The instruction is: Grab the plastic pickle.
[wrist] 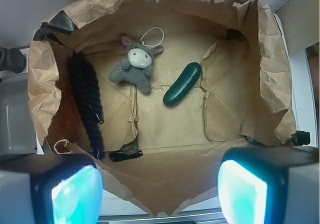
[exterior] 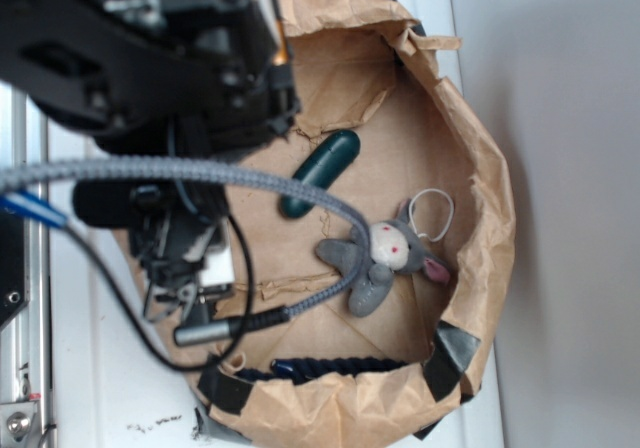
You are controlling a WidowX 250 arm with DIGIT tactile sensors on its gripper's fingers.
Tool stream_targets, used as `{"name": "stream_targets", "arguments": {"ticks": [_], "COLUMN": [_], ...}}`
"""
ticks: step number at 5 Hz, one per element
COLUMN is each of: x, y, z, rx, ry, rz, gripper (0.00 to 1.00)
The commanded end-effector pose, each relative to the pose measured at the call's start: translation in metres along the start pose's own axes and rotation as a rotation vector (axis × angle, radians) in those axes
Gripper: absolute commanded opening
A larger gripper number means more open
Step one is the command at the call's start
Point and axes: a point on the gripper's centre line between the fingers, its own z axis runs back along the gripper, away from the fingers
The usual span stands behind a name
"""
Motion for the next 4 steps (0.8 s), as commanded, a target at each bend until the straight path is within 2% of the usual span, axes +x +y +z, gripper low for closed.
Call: {"name": "stream_targets", "arguments": {"ticks": [1, 2, 3, 4], "x": [0.006, 0.021, 0.026, 0.027], "y": [0.003, 0.006, 0.009, 0.017], "z": [0.014, -0.011, -0.036, -0.05], "rx": [0.002, -0.005, 0.022, 0.075], "ry": [-0.057, -0.041, -0.048, -0.064], "rz": [0.006, 0.016, 0.068, 0.154], "gripper": [1.0, 1.0, 1.0, 1.0]}}
